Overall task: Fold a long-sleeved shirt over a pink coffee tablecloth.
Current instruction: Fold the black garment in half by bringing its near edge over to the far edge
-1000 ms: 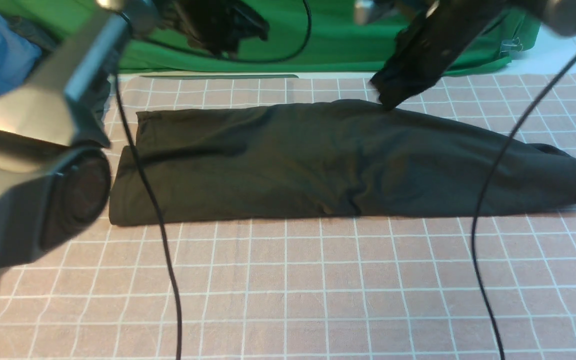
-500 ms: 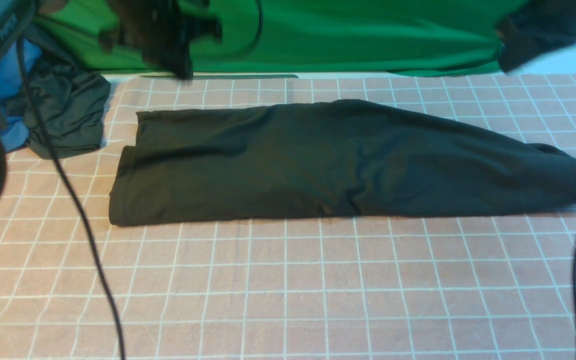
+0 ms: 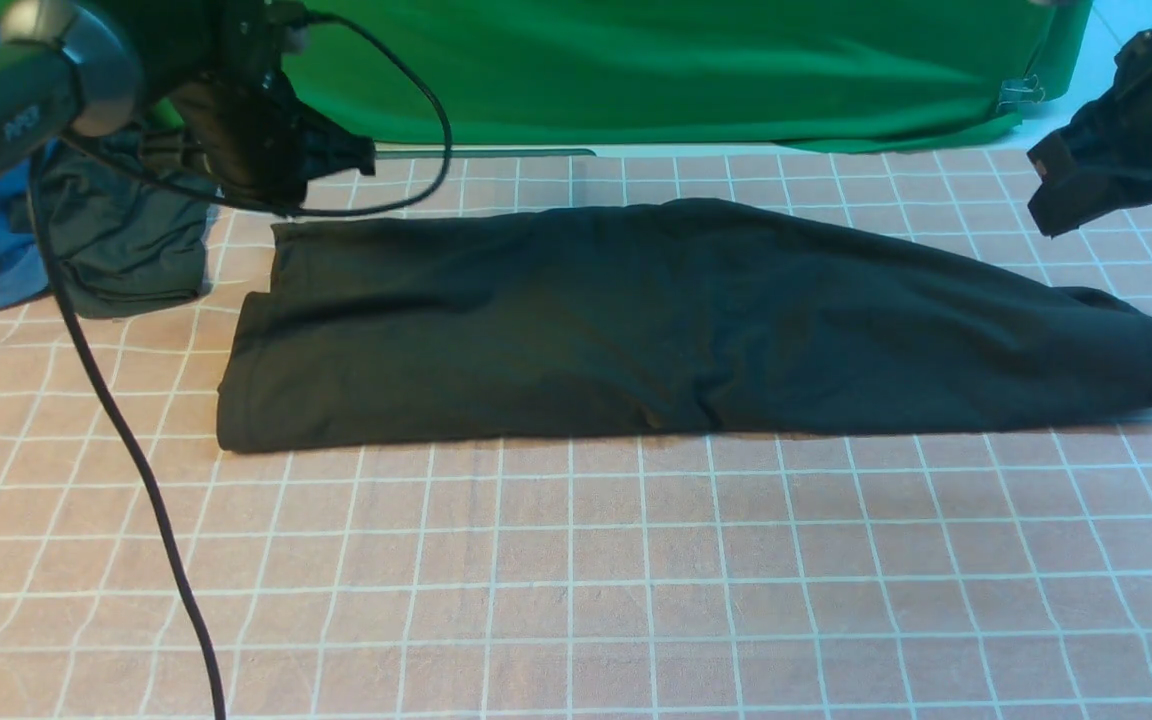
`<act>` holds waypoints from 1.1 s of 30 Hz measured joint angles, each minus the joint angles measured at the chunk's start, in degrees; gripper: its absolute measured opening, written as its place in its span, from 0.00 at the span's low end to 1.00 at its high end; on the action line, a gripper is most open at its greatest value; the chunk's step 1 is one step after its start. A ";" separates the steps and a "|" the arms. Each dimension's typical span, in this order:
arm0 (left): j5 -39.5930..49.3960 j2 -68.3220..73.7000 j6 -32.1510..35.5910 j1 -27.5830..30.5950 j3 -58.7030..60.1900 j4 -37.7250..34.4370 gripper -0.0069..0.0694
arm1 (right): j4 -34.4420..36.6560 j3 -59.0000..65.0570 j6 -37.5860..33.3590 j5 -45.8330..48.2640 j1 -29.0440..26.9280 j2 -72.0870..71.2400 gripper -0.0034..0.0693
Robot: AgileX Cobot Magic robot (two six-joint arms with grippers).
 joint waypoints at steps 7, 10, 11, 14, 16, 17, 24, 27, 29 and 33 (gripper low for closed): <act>-6.52 3.41 3.75 1.62 -0.26 -1.43 0.41 | 0.22 0.18 0.00 -1.45 0.00 0.00 0.10; -7.38 5.36 4.05 1.65 -0.26 -1.71 0.56 | 0.36 0.18 0.00 -2.05 0.00 0.00 0.10; -7.59 5.72 4.11 1.65 -0.26 -1.77 0.60 | 0.36 0.22 0.00 -2.12 0.00 0.00 0.10; -8.40 7.31 4.33 1.65 -0.26 -1.77 0.74 | 0.64 0.22 0.00 -2.71 0.00 0.00 0.10; -8.45 7.78 4.45 1.65 -0.26 -1.77 0.78 | 0.88 0.22 0.00 -3.18 0.00 0.00 0.10; -8.45 7.90 4.44 1.65 -0.26 -1.77 0.78 | 0.87 0.22 0.00 -3.40 0.00 0.00 0.10; -9.22 8.46 6.31 1.65 -0.26 -1.78 0.44 | 1.05 0.22 0.00 -4.06 0.00 0.00 0.10; -9.03 8.52 6.83 1.65 -0.26 -1.78 0.19 | 1.05 0.22 0.00 -4.13 0.00 0.00 0.10; -9.03 8.32 6.88 1.65 -0.26 -1.34 0.16 | 1.05 0.22 0.00 -4.13 0.00 0.00 0.10; -10.44 7.31 6.88 1.70 -0.26 -0.82 0.15 | 1.05 0.22 0.00 -4.19 0.00 0.00 0.10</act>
